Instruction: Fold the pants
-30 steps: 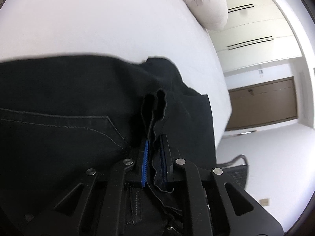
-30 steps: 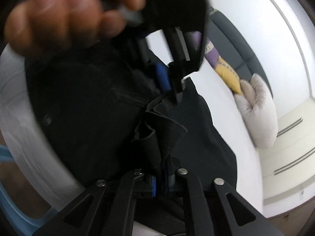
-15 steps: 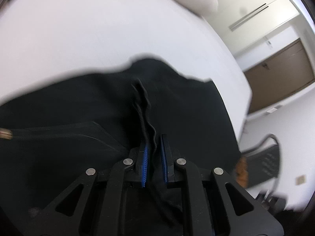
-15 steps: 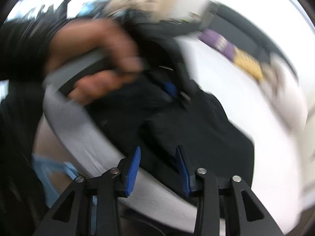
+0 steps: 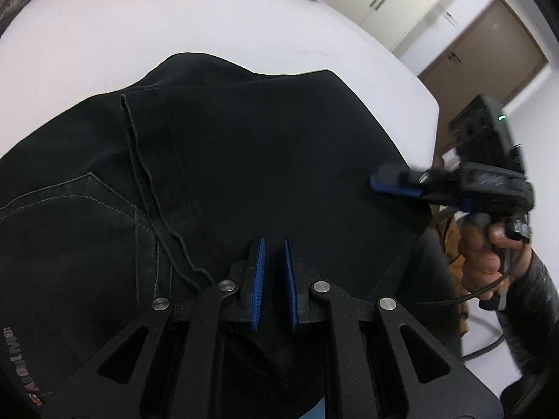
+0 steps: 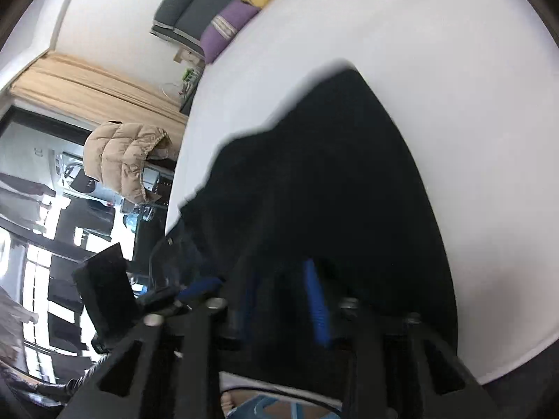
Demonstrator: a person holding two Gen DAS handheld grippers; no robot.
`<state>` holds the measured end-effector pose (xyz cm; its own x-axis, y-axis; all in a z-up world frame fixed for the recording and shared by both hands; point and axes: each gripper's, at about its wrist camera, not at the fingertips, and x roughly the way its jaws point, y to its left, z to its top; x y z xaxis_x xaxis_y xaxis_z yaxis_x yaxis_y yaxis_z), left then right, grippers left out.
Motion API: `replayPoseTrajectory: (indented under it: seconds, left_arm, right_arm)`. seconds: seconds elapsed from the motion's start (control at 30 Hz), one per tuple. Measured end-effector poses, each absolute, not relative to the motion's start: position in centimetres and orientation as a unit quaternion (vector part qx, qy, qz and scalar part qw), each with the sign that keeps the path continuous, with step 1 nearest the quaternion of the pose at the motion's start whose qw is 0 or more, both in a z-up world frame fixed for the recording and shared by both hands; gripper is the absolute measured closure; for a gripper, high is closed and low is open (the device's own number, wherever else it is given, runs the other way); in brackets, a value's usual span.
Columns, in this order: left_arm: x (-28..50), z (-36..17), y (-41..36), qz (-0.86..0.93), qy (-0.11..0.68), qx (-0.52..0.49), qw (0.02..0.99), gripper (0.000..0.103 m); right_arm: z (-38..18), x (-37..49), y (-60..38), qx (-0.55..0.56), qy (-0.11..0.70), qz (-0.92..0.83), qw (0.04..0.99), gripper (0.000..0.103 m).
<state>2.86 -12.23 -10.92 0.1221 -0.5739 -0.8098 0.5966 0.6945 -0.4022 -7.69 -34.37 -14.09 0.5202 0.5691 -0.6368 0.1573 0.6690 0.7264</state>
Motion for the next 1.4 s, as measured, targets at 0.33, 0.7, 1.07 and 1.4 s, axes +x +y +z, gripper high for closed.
replayPoseTrajectory:
  seconds: [0.33,0.7,1.07,1.4]
  left_arm:
    - [1.6,-11.4,-11.6,-0.391,0.521,0.013,0.759,0.092]
    - [0.8,-11.5,-10.4,-0.4,0.517,0.023,0.756,0.092]
    - [1.1,-12.1,-9.3,-0.405,0.511,0.012,0.758,0.092]
    - [0.3,-11.8,-8.2,-0.406,0.497,0.003,0.767,0.092]
  right_arm:
    - [-11.0,-6.4,-35.9,0.374,0.451,0.207,0.783,0.086]
    - [-16.1,4.5,-39.3,0.393,0.517,0.233,0.724,0.1]
    - [-16.1,-4.1,-38.7,0.399,0.515,0.259,0.713,0.091]
    - [-17.4,-11.4,-38.2,0.451,0.489,0.239,0.707,0.09]
